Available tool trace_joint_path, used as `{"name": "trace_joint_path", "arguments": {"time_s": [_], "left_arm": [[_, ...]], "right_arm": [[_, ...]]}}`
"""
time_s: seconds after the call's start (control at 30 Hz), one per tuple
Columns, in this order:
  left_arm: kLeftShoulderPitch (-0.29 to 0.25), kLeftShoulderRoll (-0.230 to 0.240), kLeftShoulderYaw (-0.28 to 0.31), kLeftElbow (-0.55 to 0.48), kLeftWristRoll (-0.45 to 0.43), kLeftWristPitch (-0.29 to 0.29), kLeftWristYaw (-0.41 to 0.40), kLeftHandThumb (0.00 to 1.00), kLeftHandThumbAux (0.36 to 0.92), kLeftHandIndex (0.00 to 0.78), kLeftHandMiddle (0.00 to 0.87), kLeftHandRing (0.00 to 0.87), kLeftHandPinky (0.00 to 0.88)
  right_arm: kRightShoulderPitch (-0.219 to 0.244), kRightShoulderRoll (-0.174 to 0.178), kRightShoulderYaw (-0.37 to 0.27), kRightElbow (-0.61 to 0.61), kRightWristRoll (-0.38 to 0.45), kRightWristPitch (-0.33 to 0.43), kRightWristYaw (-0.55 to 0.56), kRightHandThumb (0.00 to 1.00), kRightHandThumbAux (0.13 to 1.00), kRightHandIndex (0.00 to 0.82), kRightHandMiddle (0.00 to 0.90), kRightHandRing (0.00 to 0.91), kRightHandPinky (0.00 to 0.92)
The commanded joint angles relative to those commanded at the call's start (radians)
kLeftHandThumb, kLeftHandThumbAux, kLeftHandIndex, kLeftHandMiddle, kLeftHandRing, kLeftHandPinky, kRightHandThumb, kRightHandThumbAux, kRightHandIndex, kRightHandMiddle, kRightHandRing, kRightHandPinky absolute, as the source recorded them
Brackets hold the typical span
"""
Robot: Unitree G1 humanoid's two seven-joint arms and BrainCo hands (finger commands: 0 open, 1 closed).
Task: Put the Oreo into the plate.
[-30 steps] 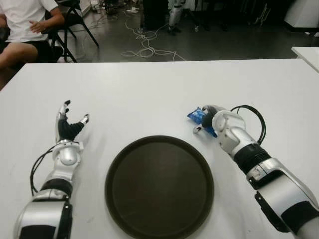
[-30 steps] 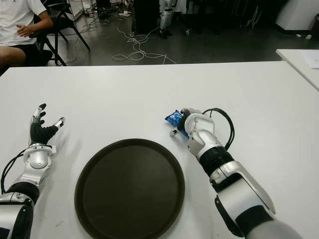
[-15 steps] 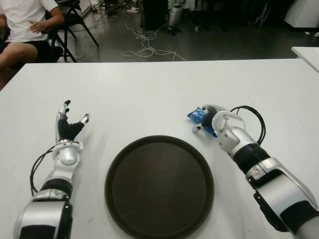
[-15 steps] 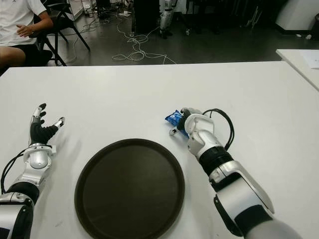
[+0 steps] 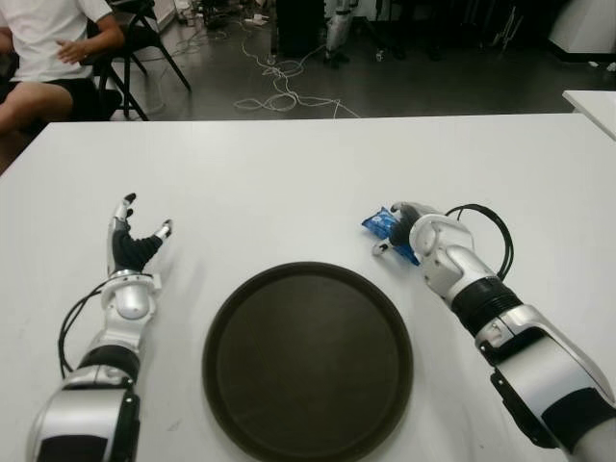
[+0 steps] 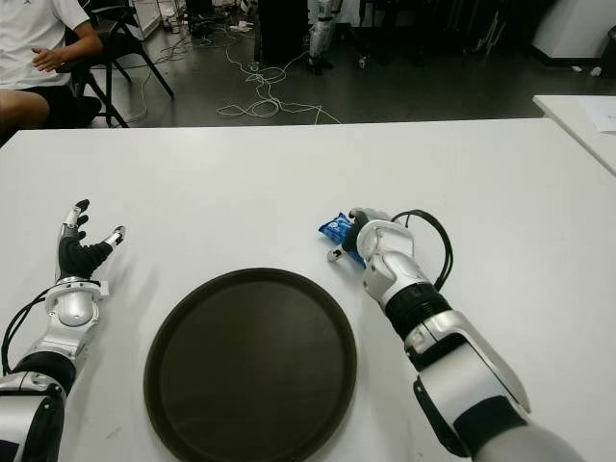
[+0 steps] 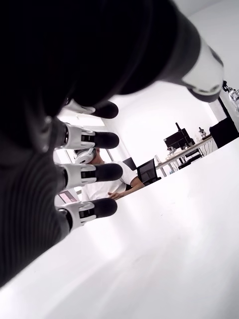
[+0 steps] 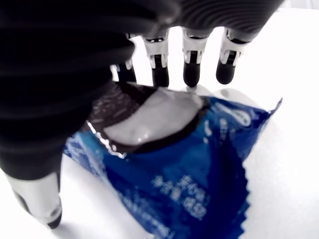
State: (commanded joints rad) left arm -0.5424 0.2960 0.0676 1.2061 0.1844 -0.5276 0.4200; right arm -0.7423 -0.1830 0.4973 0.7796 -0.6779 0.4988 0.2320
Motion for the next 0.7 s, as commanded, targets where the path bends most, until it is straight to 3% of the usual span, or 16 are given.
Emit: {"name": "trace_joint_path", "arguments": {"time_s": [0.37,0.7], "left_arm": [[0.002,0.002,-0.004,0.0,0.004,-0.012,0.0,0.0,0.758,0.075,0.101,0.075,0.055],[0.0,0.005,-0.007,0.001,0.008,-0.007,-0.003,0.0,0.752,0.083,0.112,0.083,0.054]], "right_arm": [[0.031,0.007,-0.05,-0.025,0.024,-0.047,-0.131,0.0,0.714,0.16,0.168,0.13,0.017],[0.049,0.003,-0.101,-0.047,0.084,-0.119,-0.177,0.0,0.719,0.211,0.199,0.177,0.093]]}}
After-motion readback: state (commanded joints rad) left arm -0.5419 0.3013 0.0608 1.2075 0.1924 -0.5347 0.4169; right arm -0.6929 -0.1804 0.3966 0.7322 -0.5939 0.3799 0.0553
